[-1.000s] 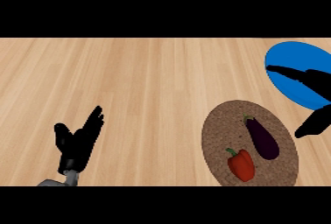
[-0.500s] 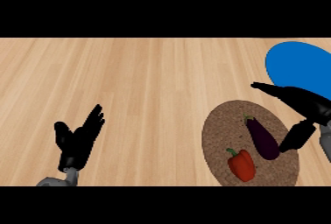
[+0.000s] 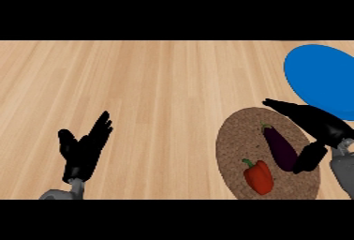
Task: Pick the eggplant from the placemat and place it in the plate
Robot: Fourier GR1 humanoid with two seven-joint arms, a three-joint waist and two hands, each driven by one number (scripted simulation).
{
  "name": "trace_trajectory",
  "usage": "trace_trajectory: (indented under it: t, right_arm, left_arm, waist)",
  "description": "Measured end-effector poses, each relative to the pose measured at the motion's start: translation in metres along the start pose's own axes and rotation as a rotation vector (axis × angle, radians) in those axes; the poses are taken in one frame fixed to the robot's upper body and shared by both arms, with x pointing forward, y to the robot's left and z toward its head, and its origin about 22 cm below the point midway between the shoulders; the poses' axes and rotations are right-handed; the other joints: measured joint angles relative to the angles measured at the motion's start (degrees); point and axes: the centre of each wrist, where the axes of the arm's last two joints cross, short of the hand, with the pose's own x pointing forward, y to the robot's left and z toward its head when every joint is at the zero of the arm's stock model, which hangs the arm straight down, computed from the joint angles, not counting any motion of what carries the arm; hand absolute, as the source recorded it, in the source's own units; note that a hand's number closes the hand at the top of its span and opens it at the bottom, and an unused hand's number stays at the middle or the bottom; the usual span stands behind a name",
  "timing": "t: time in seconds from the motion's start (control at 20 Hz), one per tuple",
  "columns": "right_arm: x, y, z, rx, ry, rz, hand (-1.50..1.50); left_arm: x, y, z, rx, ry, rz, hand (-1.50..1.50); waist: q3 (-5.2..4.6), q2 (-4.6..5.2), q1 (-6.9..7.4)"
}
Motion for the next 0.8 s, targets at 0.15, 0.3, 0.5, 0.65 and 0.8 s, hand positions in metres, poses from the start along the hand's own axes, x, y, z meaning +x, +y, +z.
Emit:
trace_trajectory:
  t: [0.15,0.3,0.5,0.65,0.8]
  right_arm:
    - [0.001,0.003,-0.003,-0.008,0.029,0.033,-1.5]
    - [0.0,0.012,-0.013,-0.016,0.05,0.051,-1.5]
    - [0.0,0.022,-0.018,0.001,0.06,0.056,-1.5]
    - [-0.004,0.025,-0.029,0.021,0.062,0.062,-1.5]
    - [-0.005,0.034,-0.032,0.048,0.062,0.077,1.5]
  left_arm:
    - [-0.003,0.003,0.002,-0.001,-0.014,-0.003,0.0]
    - [-0.001,0.0,0.001,-0.003,-0.011,-0.001,0.0]
    - [0.0,0.0,0.003,0.001,-0.005,0.0,0.0]
    - [0.001,-0.001,0.005,0.001,-0.007,-0.006,0.0]
    - [0.005,-0.002,0.003,-0.002,0.01,-0.007,0.0]
  waist:
    - [0.02,-0.02,0.06]
    - [0.0,0.02,0.14]
    - [-0.04,-0.01,0.12]
    - [-0.13,0.02,0.22]
    - [-0.25,0.06,0.13]
